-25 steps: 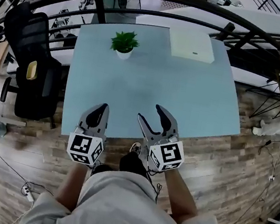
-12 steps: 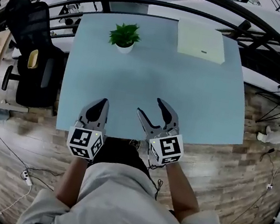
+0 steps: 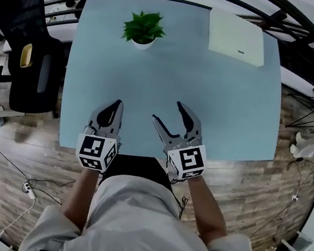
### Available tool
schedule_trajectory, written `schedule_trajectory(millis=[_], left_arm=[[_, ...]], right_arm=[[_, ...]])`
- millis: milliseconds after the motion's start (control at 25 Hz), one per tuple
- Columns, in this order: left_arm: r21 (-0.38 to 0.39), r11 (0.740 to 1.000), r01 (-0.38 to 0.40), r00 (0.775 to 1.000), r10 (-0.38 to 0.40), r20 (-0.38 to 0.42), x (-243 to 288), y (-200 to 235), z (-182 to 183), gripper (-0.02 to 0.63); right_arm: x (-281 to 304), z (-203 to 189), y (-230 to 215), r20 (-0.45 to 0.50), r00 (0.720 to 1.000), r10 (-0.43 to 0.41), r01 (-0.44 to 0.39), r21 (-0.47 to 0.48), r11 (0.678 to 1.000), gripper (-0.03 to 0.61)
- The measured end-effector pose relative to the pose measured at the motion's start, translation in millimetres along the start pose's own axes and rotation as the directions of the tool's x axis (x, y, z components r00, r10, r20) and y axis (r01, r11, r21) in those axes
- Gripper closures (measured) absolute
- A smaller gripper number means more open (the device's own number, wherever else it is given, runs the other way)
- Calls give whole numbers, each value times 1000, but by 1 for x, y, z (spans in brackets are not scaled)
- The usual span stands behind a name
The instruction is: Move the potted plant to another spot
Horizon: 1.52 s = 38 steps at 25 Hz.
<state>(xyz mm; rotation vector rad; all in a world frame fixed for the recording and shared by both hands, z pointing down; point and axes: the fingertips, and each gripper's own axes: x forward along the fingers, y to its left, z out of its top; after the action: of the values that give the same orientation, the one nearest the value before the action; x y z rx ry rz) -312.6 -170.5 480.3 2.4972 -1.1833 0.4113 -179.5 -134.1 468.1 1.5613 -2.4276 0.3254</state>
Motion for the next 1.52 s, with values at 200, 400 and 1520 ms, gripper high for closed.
schedule_trajectory(millis=[200,400,1520], left_arm=[[-9,1000,13,1000,-13,-21,25,24,-9,601],[-40,998,39,998,-41,-48,44,39,-20,601],[-103,994,33,989,-47,-141,125,121,-39,601]], right_arm=[[33,-11,-9,-43,999,-19,20,20,1000,244],[65,-19,-14,-74,997,-17,19,19,1000,235],[200,-27,-64,-147,988,-42,48,41,998,204]])
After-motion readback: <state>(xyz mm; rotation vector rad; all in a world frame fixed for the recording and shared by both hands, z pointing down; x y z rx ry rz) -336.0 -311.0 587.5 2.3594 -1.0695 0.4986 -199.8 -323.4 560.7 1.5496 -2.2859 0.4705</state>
